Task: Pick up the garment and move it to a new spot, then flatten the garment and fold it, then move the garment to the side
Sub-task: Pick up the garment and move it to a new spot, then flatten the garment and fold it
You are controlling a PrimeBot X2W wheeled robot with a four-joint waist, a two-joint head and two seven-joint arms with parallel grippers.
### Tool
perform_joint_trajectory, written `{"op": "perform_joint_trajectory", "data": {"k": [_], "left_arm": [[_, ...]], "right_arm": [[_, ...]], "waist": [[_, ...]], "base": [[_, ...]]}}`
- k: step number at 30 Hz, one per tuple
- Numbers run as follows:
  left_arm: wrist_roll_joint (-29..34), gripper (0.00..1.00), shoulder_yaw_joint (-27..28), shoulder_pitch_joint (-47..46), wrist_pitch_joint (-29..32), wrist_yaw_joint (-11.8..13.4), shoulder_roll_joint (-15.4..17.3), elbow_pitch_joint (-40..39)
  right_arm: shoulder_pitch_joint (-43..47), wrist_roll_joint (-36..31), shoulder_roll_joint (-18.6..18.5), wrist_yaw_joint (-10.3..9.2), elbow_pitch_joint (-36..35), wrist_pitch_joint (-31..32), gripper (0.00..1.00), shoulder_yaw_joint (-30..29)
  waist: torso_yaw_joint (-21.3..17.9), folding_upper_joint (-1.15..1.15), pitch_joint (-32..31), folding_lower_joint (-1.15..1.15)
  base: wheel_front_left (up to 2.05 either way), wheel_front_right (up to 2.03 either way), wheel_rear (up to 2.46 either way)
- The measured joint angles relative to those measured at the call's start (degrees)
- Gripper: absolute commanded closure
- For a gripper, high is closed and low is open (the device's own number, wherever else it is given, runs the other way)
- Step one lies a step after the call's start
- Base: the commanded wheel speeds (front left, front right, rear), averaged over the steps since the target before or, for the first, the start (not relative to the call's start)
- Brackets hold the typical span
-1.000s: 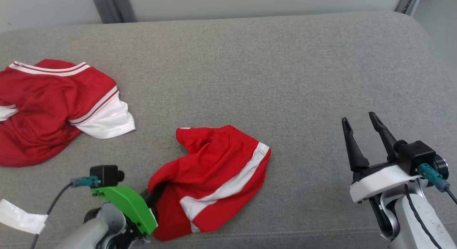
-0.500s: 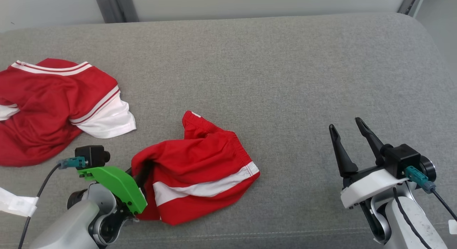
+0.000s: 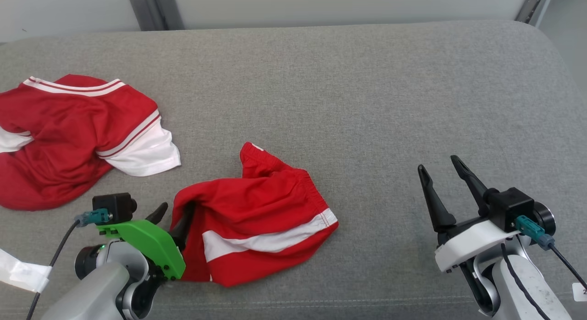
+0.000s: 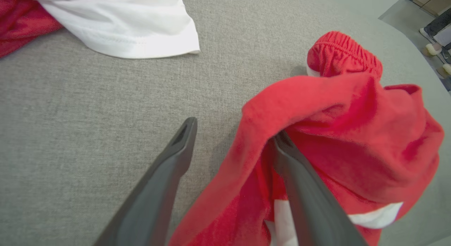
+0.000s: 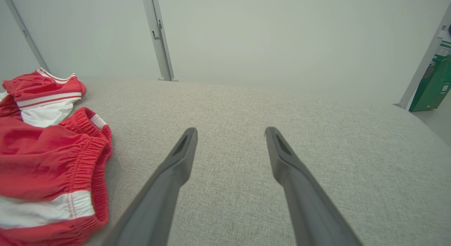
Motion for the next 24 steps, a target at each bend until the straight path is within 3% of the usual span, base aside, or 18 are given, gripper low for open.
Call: {"op": "perform_joint_trajectory", "data": {"k": [5, 11, 24], "left_arm": [[4.5, 0.0, -0.5, 0.4, -5.1, 1.9, 0.6, -1.7], [6.7, 0.0, -0.4, 5.0, -6.5, 4.5, 0.5, -3.9], [6.4, 0.0, 4.1, 11.2, -6.5, 5.1, -3.7, -9.3]], "right_arm": [[0.0, 0.2, -0.3, 0.0, 0.0, 0.0, 0.0, 0.1], [0.6, 0.4, -0.9, 0.0, 0.4, 0.0, 0.0, 0.9], [0.6, 1.0, -3.2, 0.07, 6.3, 0.0, 0.0, 11.0]], "waist": [[1.4, 0.0, -0.6, 0.0], [4.1, 0.0, -1.6, 0.0], [10.3, 0.0, -1.5, 0.0]], "base": [[0.0, 0.0, 0.0], [0.0, 0.0, 0.0], [0.0, 0.0, 0.0]]}}
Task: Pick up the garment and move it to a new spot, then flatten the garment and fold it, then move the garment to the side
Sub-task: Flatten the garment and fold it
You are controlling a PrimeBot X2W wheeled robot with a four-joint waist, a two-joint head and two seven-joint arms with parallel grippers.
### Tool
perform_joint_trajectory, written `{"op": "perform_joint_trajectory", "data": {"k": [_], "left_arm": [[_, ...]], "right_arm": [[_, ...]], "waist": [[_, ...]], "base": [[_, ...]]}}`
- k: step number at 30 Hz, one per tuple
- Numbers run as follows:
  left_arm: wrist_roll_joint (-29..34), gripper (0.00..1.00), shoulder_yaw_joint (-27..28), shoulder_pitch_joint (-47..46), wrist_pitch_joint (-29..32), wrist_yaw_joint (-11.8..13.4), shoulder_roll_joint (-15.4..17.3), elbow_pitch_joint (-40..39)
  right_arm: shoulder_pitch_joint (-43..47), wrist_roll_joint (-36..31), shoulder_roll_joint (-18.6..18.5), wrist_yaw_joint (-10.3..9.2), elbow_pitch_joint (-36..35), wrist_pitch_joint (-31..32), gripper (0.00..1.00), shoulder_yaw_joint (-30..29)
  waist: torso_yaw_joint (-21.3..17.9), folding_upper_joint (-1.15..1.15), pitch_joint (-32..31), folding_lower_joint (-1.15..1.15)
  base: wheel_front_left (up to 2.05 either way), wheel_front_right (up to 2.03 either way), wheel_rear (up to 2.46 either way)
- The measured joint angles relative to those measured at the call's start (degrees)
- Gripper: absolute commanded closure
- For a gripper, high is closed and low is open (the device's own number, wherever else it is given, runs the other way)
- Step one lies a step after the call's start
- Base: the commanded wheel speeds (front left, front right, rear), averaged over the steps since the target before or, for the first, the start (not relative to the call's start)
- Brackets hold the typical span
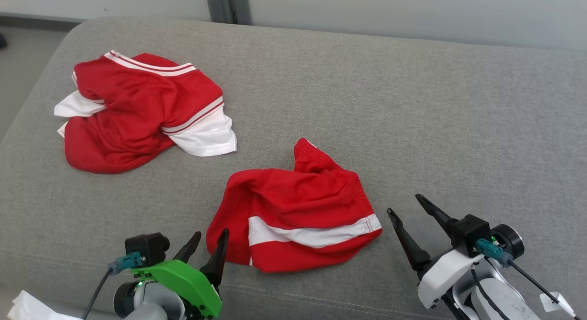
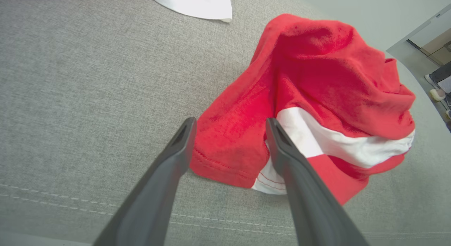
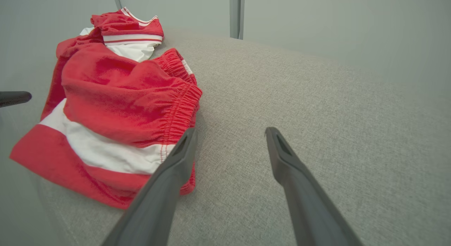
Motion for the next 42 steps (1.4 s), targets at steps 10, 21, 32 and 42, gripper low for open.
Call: {"op": "perform_joint_trajectory", "data": {"k": [10, 21, 32, 42], "left_arm": [[1.3, 0.0, 5.5, 4.1, 0.0, 0.5, -0.7, -2.2], [3.8, 0.0, 7.9, 6.5, 0.0, 0.8, -1.0, -4.9], [6.1, 0.0, 9.6, 8.3, 0.0, 1.0, -1.5, -6.0], [6.8, 0.0, 11.1, 9.3, 0.0, 1.0, -2.0, -6.9]], "right_arm": [[-0.8, 2.4, 0.4, 0.01, 2.9, 0.0, 0.0, 6.3], [-2.4, 4.6, -0.3, 0.01, 5.3, 0.0, 0.0, 8.1], [-3.1, 7.2, -0.6, 0.01, 7.0, 0.0, 0.0, 10.6], [-4.6, 8.1, -1.7, 0.01, 7.4, 0.0, 0.81, 12.1]], "waist": [[3.5, 0.0, -0.2, 0.0], [3.1, 0.0, 0.2, 0.0], [2.4, 0.0, 0.6, 0.0], [1.7, 0.0, 0.8, 0.0]], "base": [[0.0, 0.0, 0.0], [0.0, 0.0, 0.0], [0.0, 0.0, 0.0], [0.0, 0.0, 0.0]]}}
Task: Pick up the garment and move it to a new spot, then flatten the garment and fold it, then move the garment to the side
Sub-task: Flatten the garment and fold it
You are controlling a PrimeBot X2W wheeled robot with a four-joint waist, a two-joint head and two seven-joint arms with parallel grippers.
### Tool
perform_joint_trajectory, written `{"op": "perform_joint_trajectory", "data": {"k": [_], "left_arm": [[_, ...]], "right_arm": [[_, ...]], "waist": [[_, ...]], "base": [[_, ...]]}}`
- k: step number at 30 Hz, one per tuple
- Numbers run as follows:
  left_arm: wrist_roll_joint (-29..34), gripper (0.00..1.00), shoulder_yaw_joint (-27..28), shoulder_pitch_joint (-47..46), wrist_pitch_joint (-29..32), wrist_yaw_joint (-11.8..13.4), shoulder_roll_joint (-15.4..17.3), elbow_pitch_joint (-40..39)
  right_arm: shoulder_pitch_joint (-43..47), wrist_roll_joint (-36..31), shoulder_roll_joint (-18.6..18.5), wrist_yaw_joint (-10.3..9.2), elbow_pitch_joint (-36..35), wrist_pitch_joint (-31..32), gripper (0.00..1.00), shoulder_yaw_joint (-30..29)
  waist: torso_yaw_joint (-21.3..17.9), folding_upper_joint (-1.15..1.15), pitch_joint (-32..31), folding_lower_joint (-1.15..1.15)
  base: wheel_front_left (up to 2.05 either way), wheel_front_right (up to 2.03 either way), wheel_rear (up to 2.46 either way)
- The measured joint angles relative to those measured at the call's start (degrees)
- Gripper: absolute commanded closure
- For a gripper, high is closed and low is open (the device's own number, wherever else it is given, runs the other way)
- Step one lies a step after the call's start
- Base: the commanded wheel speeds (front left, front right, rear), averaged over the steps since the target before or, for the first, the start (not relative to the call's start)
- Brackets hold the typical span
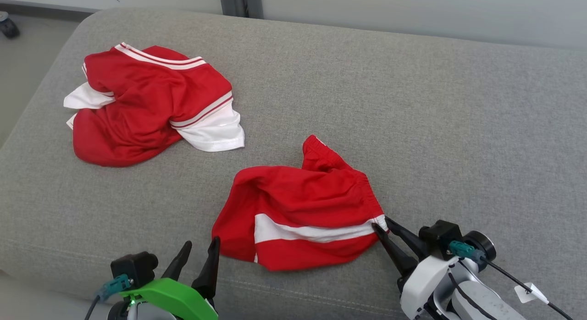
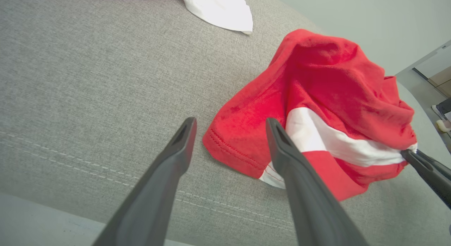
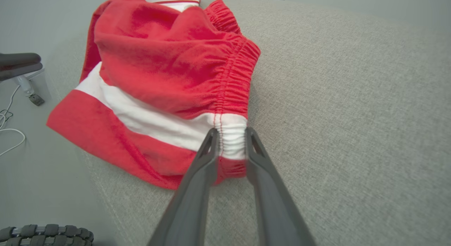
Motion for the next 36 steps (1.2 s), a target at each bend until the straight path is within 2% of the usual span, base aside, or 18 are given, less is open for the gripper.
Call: {"op": "perform_joint_trajectory", "data": {"k": [6, 9, 13, 19, 26, 31, 36], "left_arm": [[0.3, 0.0, 0.4, 1.2, 0.0, 0.0, -0.3, -0.1], [0.6, 0.0, 0.4, 1.3, 0.0, 0.0, -0.4, -0.2], [0.6, 0.0, 0.4, 1.7, 0.0, 0.0, -0.5, -0.3], [0.2, 0.0, -0.8, 2.4, 0.1, -0.1, -1.6, 0.0], [-0.3, 0.0, -2.6, 3.6, 1.2, -1.2, -2.3, 0.2], [-0.3, 0.0, -4.4, 3.5, 2.6, -2.7, -3.5, 0.6], [-0.9, 0.0, -8.8, 2.9, 6.1, -5.7, -7.7, 2.4]], "right_arm": [[-0.6, 0.6, -0.2, 0.0, 0.5, 0.0, 1.0, 1.2], [-0.6, 1.9, -0.1, 0.0, 0.4, 0.0, 1.0, 1.5], [-0.6, 7.1, 1.4, 0.0, -0.3, 0.0, 1.0, 1.0], [-1.0, 13.9, 1.7, 0.0, -1.8, 0.0, 1.0, 4.2], [-4.7, 21.5, -2.9, -0.01, -4.8, 0.3, 1.0, 3.3], [-9.5, 24.2, -7.3, 0.0, -7.9, 2.9, 1.0, 3.7], [-11.7, 26.0, -12.0, -0.01, -9.6, 5.6, 1.0, 3.8]], "waist": [[-0.4, 0.0, -0.1, 0.0], [-0.6, 0.0, -0.1, 0.0], [-0.8, 0.0, -0.2, 0.0], [-1.2, 0.0, -1.0, 0.0], [-2.2, 0.0, -2.1, 0.0], [-3.1, 0.0, -2.7, 0.0], [-2.7, 0.0, -3.0, 0.0]], "base": [[0.0, 0.0, 0.0], [0.0, 0.0, 0.0], [0.0, 0.0, 0.0], [0.0, 0.0, 0.0], [0.0, 0.0, 0.0], [0.0, 0.0, 0.0], [0.0, 0.0, 0.0]]}}
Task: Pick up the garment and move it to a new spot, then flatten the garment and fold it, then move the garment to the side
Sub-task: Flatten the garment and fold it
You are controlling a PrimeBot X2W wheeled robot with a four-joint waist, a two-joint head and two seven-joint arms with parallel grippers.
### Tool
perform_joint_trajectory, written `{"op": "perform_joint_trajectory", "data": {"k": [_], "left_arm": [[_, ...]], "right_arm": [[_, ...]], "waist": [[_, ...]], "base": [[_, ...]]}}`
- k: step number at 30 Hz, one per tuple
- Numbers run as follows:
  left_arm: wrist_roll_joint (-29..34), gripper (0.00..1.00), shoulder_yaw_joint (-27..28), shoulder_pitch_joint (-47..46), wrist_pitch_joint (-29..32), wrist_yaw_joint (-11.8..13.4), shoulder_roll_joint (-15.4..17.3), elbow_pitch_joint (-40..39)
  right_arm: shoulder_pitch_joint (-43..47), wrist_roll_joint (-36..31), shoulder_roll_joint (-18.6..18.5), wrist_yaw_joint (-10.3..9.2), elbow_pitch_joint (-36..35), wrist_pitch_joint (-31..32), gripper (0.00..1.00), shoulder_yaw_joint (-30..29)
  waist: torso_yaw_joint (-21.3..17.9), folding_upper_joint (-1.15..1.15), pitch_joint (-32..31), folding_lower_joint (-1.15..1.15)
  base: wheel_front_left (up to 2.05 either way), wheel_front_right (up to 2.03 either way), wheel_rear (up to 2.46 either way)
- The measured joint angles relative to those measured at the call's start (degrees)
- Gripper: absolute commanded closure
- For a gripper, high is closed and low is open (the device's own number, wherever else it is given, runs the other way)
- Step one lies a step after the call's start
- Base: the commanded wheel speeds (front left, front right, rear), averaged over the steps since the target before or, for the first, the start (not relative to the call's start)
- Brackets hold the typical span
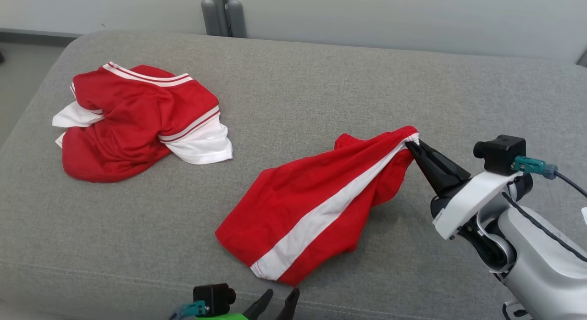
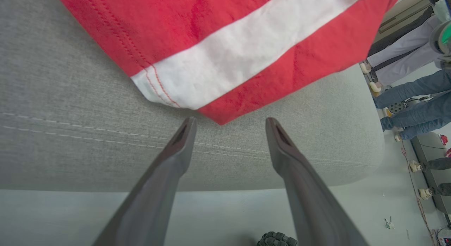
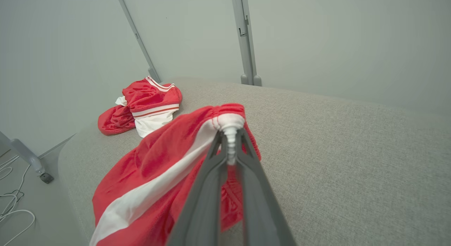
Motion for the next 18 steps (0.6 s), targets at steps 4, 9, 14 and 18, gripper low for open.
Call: {"op": "perform_joint_trajectory", "data": {"k": [4, 9, 14, 18], "left_arm": [[-0.5, 0.0, -0.1, -0.9, 0.6, -0.4, -1.4, 3.5], [-4.1, 0.0, 4.3, -2.3, -0.6, -0.9, -2.9, 7.0], [-6.2, 0.0, 5.5, -2.7, -0.8, -2.0, -3.4, 10.6], [-6.3, 0.0, 5.5, -3.3, -0.4, -2.6, -3.4, 13.2]], "right_arm": [[-0.8, 1.8, -1.0, 0.0, -1.0, 1.4, 1.0, 1.0], [-0.9, 2.9, -1.5, 0.0, -2.1, 2.4, 1.0, 2.6], [-1.8, 4.1, -2.9, 0.0, -2.9, 3.1, 1.0, 3.4], [-2.7, 4.7, -3.7, 0.01, -3.4, 3.3, 1.0, 3.6]], "waist": [[0.4, 0.0, 0.4, 0.0], [0.5, 0.0, 1.6, 0.0], [0.2, 0.0, 2.9, 0.0], [-0.3, 0.0, 3.7, 0.0]], "base": [[0.0, 0.0, 0.0], [0.0, 0.0, 0.0], [0.0, 0.0, 0.0], [0.0, 0.0, 0.0]]}}
